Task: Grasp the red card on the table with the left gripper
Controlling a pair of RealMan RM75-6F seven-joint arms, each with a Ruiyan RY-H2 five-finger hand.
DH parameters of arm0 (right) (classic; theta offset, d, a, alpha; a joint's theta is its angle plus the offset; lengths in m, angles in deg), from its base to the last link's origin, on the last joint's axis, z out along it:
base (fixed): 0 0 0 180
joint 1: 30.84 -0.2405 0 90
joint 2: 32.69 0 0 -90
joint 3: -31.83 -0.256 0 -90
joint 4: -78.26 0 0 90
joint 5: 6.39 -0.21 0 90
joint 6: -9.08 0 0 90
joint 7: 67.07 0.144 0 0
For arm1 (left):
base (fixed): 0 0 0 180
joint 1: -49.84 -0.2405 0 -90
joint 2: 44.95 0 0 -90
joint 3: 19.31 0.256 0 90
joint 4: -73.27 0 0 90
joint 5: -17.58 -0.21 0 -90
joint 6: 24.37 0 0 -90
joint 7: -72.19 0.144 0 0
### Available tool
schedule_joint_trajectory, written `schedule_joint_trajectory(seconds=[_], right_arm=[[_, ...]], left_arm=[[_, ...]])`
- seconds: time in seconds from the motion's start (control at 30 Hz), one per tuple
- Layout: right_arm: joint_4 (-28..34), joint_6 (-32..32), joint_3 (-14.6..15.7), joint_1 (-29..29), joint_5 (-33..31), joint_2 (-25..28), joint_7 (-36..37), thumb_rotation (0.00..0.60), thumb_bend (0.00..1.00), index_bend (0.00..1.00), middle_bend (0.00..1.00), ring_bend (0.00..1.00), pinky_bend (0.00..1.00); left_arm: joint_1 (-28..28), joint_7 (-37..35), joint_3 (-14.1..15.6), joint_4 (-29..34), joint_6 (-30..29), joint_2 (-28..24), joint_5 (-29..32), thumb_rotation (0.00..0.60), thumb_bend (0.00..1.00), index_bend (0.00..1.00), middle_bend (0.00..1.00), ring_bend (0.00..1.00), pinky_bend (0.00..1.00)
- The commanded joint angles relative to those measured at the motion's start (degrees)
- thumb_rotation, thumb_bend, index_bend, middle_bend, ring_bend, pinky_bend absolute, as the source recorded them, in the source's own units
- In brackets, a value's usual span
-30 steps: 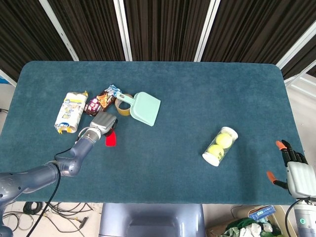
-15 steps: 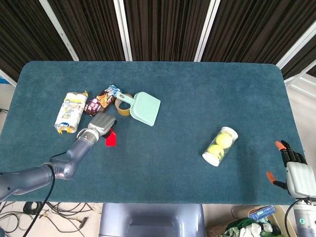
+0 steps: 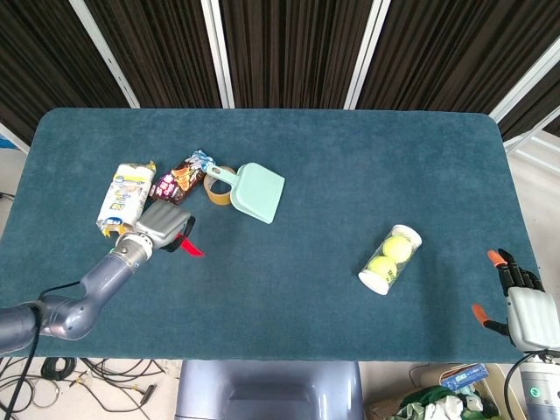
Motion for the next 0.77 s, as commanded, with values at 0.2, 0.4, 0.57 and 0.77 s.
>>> schedule_joint_trajectory(seconds=[0.2,0.4,0.57,0.77], right_arm=[[-0.1,-0.1,0.0,-0.1,0.0,0.0,-0.2,0.6,0.17,0.13,0.06,0.18,0.19],[-0.1,-0.1,0.0,-0.1,0.0,-0.1,-0.2,0.6,0.17,0.13,0.06,0.18,0.19],[-0.2,-0.2,0.0,-0.1,0.0,-0.1,-0.3,0.6,0.17,0.13,0.06,0.18,0.19],[-0.3,-0.2,-0.1,-0.2,-0.2,-0.3,-0.6,0.6,0.17,0.13,0.06,0.18,0.19]], left_arm=[[4.6,-0.4,-5.8,5.4,-2.1,-6.6,4.1,0.6,0.52,0.61,0.84,0.81,0.79],[9.0,0.5,-9.3,5.2,-2.9,-6.8,8.4,0.6,0.52,0.62,0.84,0.81,0.79],[12.6,2.1,-10.4,4.3,-2.7,-5.9,12.4,0.6,0.52,0.61,0.84,0.81,0.79],[16.7,5.4,-10.4,3.3,-4.1,-4.5,17.7,0.6,0.52,0.61,0.84,0.81,0.79]])
